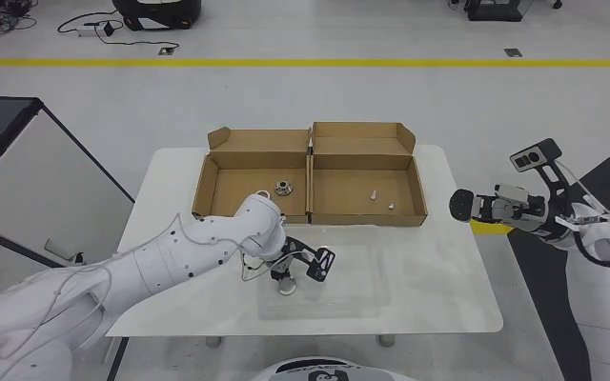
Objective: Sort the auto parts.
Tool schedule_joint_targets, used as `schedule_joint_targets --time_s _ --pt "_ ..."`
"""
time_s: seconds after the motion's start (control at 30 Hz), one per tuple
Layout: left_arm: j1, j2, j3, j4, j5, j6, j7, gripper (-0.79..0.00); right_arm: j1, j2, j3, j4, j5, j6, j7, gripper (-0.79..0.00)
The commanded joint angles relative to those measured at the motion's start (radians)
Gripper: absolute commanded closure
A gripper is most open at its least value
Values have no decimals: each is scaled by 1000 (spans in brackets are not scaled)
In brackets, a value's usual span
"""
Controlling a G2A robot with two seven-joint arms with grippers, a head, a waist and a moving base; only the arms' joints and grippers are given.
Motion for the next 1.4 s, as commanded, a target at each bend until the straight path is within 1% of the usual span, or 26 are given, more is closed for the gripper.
schedule_joint_targets --time_s 0.0,0.2,0.43,0.83,1.13,1.37 --pt "2 -2 0 4 5 -3 3 -477 0 0 0 0 0 0 0 -785" --pt "5 -10 0 18 3 -4 4 -453 0 0 0 0 0 0 0 -785" --pt "6 -21 0 24 -7 9 -9 -400 0 0 0 0 0 0 0 -785" --pt "0 -37 0 36 -3 11 -11 -372 0 0 0 0 0 0 0 -785" --pt "9 -29 0 52 30 -11 11 -369 0 0 0 0 0 0 0 -785" --pt "10 -26 0 49 33 -16 16 -348 0 0 0 0 0 0 0 -785"
